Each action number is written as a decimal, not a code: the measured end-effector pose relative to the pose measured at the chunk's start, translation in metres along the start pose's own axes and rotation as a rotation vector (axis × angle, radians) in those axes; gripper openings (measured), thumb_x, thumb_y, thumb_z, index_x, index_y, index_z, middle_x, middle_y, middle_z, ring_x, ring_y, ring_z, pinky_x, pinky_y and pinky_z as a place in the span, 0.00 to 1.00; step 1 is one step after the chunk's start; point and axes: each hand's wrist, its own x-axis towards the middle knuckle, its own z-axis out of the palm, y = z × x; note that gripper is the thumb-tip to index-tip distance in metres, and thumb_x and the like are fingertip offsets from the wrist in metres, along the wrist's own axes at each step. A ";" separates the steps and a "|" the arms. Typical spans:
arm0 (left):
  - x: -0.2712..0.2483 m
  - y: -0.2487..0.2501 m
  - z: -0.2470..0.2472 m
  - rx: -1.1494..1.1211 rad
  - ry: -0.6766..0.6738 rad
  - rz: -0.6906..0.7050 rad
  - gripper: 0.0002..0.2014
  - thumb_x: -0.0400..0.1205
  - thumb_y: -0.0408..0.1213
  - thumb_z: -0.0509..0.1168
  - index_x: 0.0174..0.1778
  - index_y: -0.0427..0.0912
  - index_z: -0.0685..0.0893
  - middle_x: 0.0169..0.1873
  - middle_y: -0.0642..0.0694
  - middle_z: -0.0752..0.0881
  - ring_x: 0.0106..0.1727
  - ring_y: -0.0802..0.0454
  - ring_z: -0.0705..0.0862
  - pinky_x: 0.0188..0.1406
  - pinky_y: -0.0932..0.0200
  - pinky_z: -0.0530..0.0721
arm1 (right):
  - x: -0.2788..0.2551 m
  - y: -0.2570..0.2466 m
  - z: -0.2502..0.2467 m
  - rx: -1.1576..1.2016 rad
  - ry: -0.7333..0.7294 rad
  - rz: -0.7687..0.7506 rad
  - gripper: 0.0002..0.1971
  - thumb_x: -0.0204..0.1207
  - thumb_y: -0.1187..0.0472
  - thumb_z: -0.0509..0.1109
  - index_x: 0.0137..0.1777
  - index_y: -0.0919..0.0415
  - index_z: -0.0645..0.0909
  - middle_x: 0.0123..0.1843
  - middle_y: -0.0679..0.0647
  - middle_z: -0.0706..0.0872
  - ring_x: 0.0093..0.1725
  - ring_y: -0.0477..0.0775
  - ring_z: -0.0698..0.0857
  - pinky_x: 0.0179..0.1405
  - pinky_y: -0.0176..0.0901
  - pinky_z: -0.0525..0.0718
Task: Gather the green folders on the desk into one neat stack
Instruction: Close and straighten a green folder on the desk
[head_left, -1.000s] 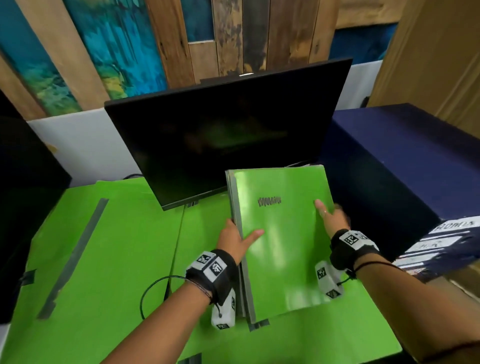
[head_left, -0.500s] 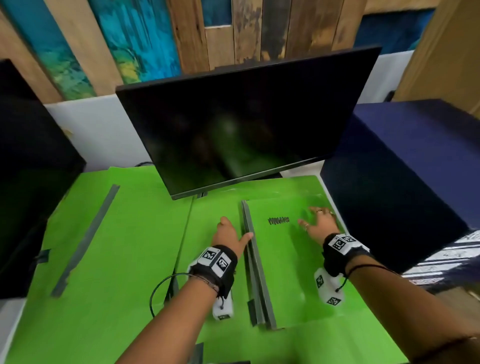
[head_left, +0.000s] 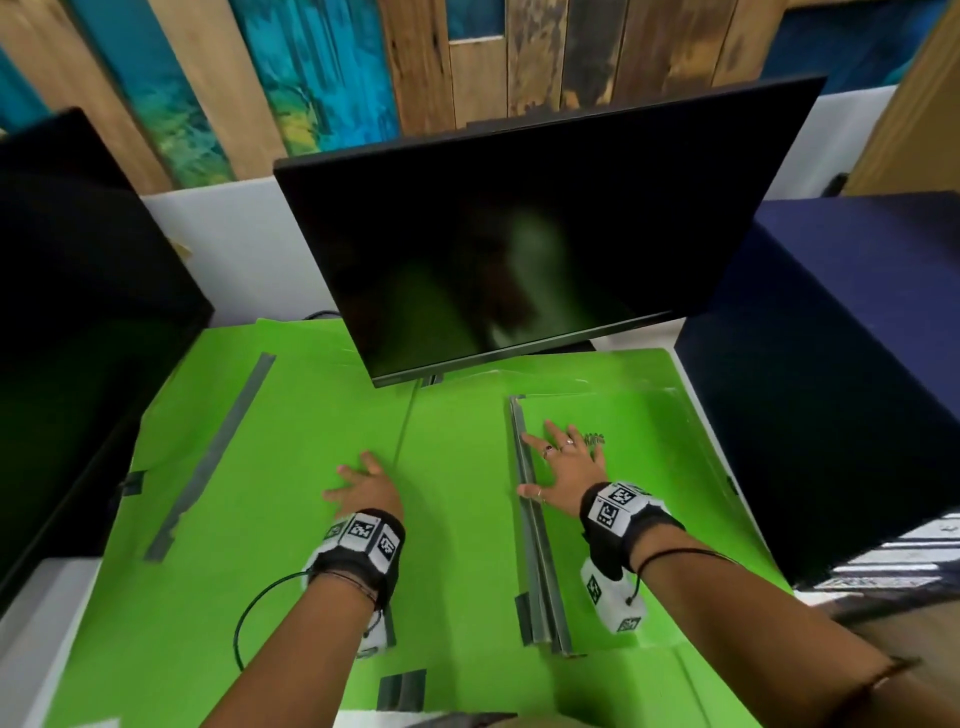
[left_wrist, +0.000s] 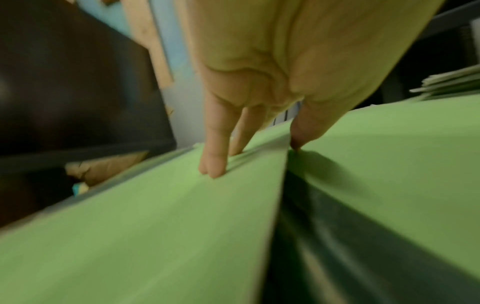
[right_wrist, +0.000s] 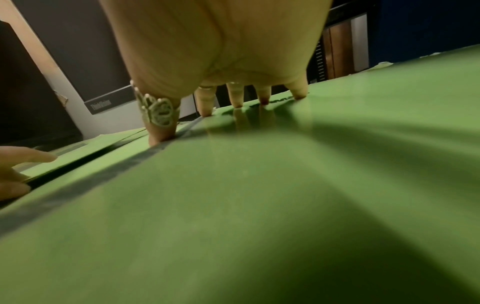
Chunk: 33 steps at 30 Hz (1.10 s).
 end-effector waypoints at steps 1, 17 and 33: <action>-0.002 0.001 0.000 0.041 -0.001 0.023 0.38 0.81 0.24 0.58 0.82 0.40 0.41 0.81 0.29 0.50 0.77 0.23 0.59 0.71 0.35 0.72 | 0.000 0.000 0.000 0.002 -0.004 0.002 0.40 0.72 0.36 0.64 0.81 0.37 0.48 0.85 0.49 0.41 0.84 0.59 0.41 0.77 0.71 0.41; -0.097 0.079 -0.011 0.045 -0.039 0.711 0.20 0.84 0.37 0.56 0.71 0.32 0.69 0.61 0.33 0.83 0.62 0.37 0.81 0.58 0.48 0.80 | 0.004 -0.022 -0.034 0.838 -0.020 0.289 0.38 0.80 0.45 0.61 0.80 0.72 0.55 0.82 0.67 0.58 0.81 0.64 0.60 0.79 0.53 0.59; -0.055 0.076 0.014 -0.296 -0.232 0.533 0.19 0.84 0.40 0.61 0.66 0.33 0.76 0.61 0.35 0.84 0.62 0.40 0.83 0.62 0.52 0.81 | -0.008 0.094 -0.067 0.360 0.039 0.640 0.28 0.79 0.56 0.67 0.75 0.70 0.66 0.67 0.64 0.79 0.68 0.65 0.78 0.63 0.51 0.77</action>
